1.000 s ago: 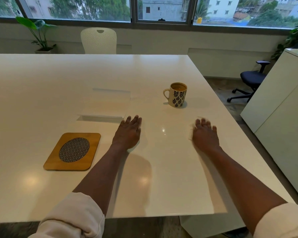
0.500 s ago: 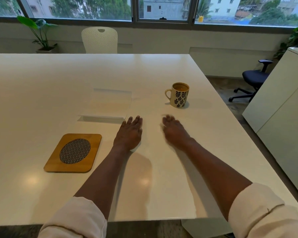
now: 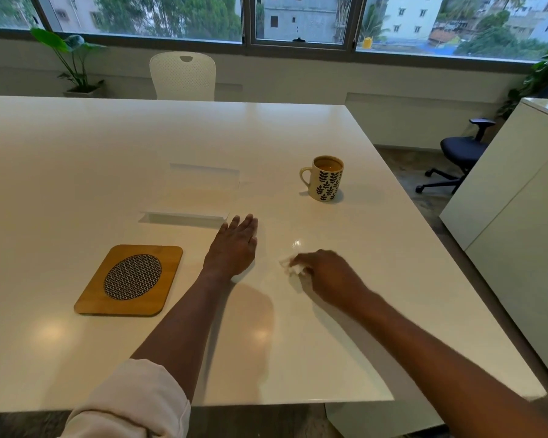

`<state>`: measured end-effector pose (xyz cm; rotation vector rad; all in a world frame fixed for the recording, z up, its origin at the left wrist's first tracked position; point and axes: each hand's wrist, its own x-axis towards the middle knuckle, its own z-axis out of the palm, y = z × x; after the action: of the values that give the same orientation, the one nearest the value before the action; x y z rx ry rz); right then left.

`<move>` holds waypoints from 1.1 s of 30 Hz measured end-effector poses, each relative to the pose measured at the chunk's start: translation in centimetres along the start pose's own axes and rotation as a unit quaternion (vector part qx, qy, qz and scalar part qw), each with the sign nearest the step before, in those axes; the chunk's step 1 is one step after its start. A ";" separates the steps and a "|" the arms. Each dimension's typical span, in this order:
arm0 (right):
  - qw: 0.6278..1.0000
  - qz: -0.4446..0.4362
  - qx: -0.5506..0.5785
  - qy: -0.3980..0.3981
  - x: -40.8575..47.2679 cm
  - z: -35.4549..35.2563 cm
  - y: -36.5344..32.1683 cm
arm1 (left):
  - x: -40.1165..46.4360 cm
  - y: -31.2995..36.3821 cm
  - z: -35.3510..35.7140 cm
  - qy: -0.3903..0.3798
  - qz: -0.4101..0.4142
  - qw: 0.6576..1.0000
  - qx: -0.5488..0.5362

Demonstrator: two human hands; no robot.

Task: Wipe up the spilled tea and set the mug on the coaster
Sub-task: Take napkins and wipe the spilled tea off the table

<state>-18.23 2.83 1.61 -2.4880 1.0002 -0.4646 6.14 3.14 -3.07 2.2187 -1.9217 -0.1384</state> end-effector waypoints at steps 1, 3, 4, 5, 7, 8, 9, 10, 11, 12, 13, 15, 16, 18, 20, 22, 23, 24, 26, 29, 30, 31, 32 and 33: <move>0.999 0.025 0.034 -0.005 0.5 -0.9 0.3 | 0.0 0.0 0.0 0.000 -0.001 1.000 0.000; 0.994 0.092 0.062 -0.024 1.9 -2.8 1.0 | -0.1 0.0 0.0 0.002 -0.002 1.000 -0.005; 0.991 0.118 0.058 -0.033 2.7 -3.6 1.5 | -0.1 0.1 0.0 0.004 -0.002 1.000 -0.007; 0.989 0.135 0.047 -0.044 3.5 -4.1 2.0 | -0.1 0.1 0.0 0.005 -0.003 1.000 -0.009; 0.986 0.153 0.016 -0.063 4.9 -4.7 2.8 | 0.0 0.2 0.0 0.006 -0.006 1.000 -0.012; 0.985 0.161 -0.004 -0.066 5.4 -4.7 3.1 | 0.0 0.2 0.0 0.005 -0.005 1.000 -0.011; 0.985 0.161 -0.028 -0.059 5.9 -4.6 3.3 | 0.0 0.2 0.0 0.005 -0.005 1.000 -0.011; 0.986 0.152 -0.058 -0.043 6.2 -4.3 3.3 | 0.0 0.2 0.0 0.004 -0.006 1.000 -0.012; 0.987 0.137 -0.083 -0.020 6.5 -3.9 3.4 | 0.0 0.2 0.0 0.003 -0.007 1.000 -0.015; 0.988 0.122 -0.097 0.006 6.6 -3.3 3.5 | 0.0 0.2 0.0 0.001 -0.009 1.000 -0.019; 0.988 0.112 -0.101 0.033 6.6 -2.7 3.4 | 0.1 0.2 0.0 -0.001 -0.011 1.000 -0.021; 0.985 0.092 -0.119 0.081 6.4 -1.5 3.3 | 0.1 0.2 0.0 -0.004 -0.013 1.000 -0.020; 0.982 0.078 -0.142 0.099 6.3 -1.0 3.3 | 0.2 0.2 0.0 -0.006 -0.013 1.000 -0.017; 0.973 0.058 -0.187 0.118 6.1 -0.3 3.2 | 0.2 0.2 -0.1 -0.006 -0.014 1.000 -0.014; 0.972 0.061 -0.189 0.125 5.9 0.3 3.1 | 0.2 0.2 0.0 -0.006 -0.015 1.000 -0.015; 0.980 0.091 -0.131 0.123 5.4 1.0 2.5 | 0.1 0.3 0.0 -0.004 -0.017 1.000 -0.016; 0.983 0.109 -0.089 0.117 5.2 1.3 2.1 | 0.1 0.3 0.0 -0.003 -0.017 1.000 -0.016; 0.986 0.113 -0.060 0.110 5.0 1.7 1.4 | 0.2 0.3 0.0 -0.002 -0.016 1.000 -0.016; 0.992 0.074 -0.057 0.084 4.5 2.3 -0.5 | 0.2 0.1 0.0 -0.001 -0.013 1.000 -0.019; 0.999 0.018 -0.038 0.016 2.5 3.3 -3.0 | 0.2 0.0 0.0 -0.005 -0.013 0.999 -0.033; 0.998 0.000 -0.054 -0.012 1.4 3.8 -3.3 | 0.2 0.0 0.1 -0.004 -0.012 0.999 -0.034; 0.997 -0.008 -0.070 -0.036 0.0 4.1 -3.5 | 0.2 -0.1 0.0 -0.003 -0.010 0.999 -0.033; 0.996 -0.010 -0.078 -0.050 -1.4 4.3 -3.3 | 0.1 0.0 0.0 -0.002 -0.007 0.999 -0.033; 0.995 -0.015 -0.080 -0.052 -2.8 4.3 -3.0 | 0.1 0.0 -0.1 -0.002 -0.006 0.999 -0.033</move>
<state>-16.52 7.85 -1.01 -2.6414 0.9956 -0.2685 6.14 3.02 -2.97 2.1885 -1.8773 -0.2053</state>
